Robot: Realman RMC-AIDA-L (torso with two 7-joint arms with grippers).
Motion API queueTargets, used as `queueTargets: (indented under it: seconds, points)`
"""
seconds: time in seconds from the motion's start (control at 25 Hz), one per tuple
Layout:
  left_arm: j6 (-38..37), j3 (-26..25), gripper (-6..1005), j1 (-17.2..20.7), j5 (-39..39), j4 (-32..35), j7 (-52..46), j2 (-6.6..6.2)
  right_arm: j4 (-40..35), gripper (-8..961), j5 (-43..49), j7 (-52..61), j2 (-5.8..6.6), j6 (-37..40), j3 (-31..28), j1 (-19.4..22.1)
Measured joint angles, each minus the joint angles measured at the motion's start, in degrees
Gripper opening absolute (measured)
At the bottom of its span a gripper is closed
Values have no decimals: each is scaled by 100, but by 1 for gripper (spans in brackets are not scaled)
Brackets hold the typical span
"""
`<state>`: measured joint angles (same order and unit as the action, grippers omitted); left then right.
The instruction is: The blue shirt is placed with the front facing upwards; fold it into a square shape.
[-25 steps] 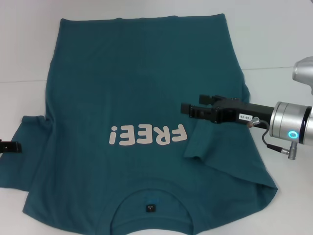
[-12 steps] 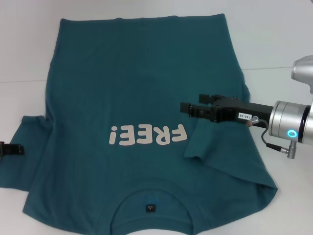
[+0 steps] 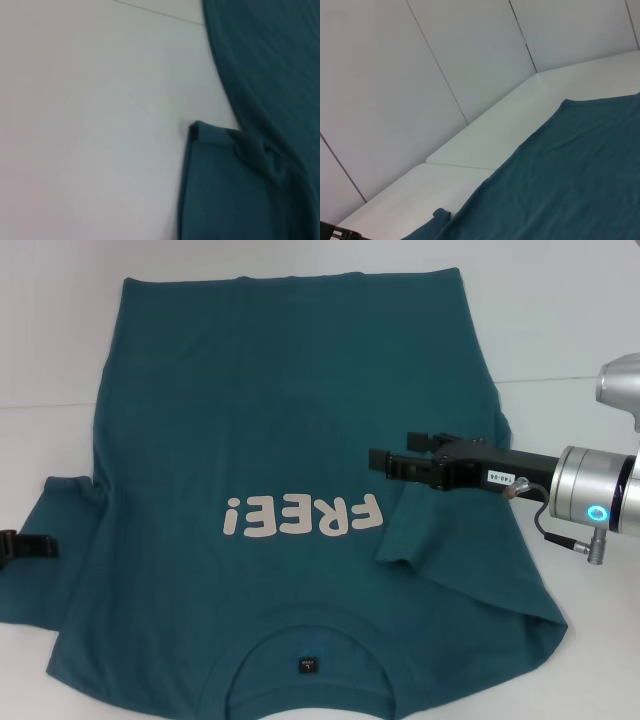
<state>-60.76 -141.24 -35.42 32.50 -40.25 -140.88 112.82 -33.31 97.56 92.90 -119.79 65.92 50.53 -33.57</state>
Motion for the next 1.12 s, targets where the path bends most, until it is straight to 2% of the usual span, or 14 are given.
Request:
queueTargets:
  seconds: [0.48,1.0,1.12]
  points:
    - [-204,-42,841,-80,29,0,-9,38,17,941,0,0,0,0,0,3]
    - [-355,-62,841,-89,-7,-8,-148,-11,52,941,0,0,0,0,0,-7]
    - [-333,-61,805,-113,-13,-3,-152,-13,53,941,0,0,0,0,0,-8]
